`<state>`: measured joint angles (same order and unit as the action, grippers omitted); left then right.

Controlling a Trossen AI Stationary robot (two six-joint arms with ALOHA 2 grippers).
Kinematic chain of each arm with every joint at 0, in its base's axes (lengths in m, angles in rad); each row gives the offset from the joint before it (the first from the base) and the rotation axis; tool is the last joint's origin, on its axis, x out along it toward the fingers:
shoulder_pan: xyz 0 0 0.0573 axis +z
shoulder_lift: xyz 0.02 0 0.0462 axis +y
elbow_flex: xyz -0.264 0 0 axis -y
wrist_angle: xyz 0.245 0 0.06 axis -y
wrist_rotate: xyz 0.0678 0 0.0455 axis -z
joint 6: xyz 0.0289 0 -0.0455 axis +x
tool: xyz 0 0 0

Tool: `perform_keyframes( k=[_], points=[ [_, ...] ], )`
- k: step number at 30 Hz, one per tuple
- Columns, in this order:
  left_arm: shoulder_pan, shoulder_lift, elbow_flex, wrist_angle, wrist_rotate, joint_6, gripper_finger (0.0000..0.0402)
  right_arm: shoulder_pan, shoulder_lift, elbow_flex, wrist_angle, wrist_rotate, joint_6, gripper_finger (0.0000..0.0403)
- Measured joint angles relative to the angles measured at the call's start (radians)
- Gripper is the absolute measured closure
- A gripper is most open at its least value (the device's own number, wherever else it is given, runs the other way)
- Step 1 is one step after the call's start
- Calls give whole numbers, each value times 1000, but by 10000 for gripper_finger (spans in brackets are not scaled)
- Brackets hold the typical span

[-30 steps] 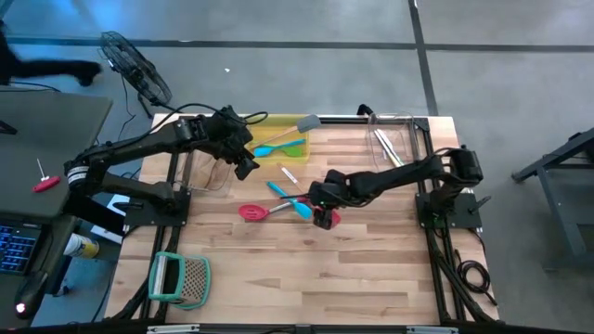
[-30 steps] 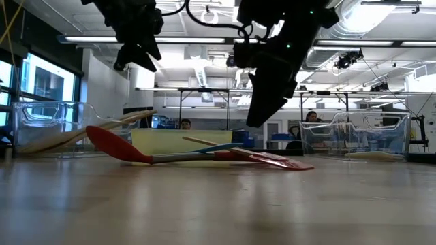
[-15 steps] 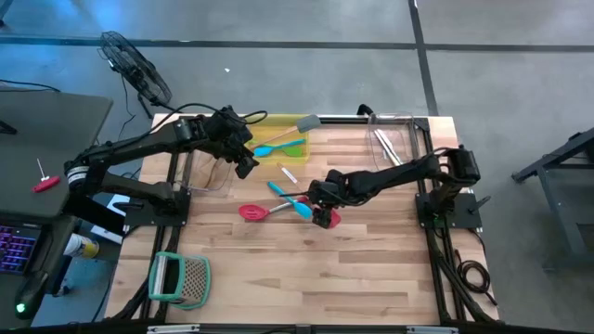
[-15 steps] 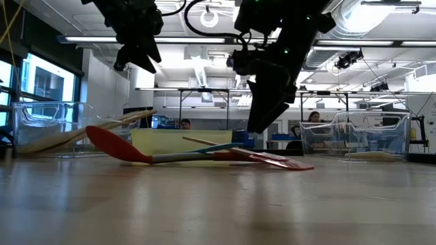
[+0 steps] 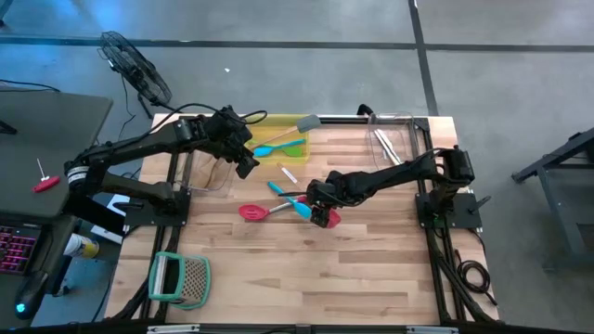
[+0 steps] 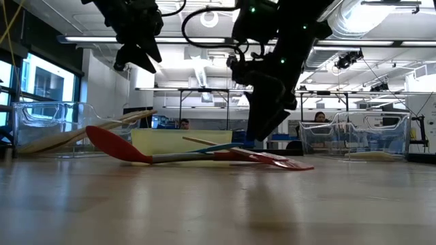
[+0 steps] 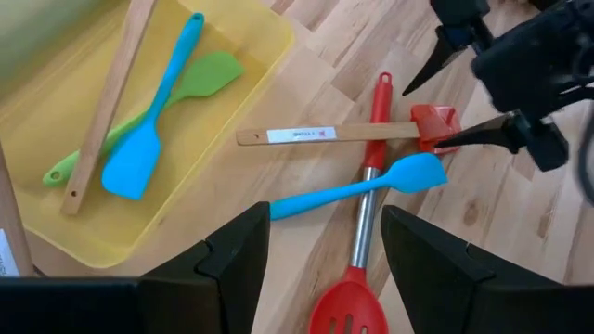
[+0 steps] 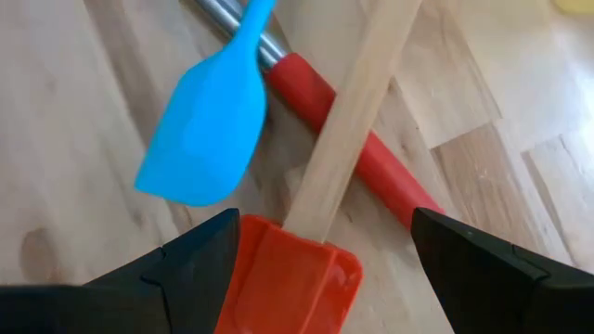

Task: Pick & Place Kitchen Items
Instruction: Put the red spatula into the yellow bin

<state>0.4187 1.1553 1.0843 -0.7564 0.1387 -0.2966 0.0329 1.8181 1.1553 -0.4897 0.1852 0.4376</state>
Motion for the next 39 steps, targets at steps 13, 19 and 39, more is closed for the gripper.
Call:
perform_keyframes(
  k=[13, 19, 39],
  points=[
    [0, 0, 0, 7, -2, 0, 199, -3, 64, 0, 18, -2, 11, 92],
    [0, 0, 0, 7, -2, 0, 199, -9, 91, 0, 18, -10, 15, 92],
    [0, 0, 0, 7, 0, -1, 199, -10, 91, 0, 8, -28, 35, 262]
  ],
)
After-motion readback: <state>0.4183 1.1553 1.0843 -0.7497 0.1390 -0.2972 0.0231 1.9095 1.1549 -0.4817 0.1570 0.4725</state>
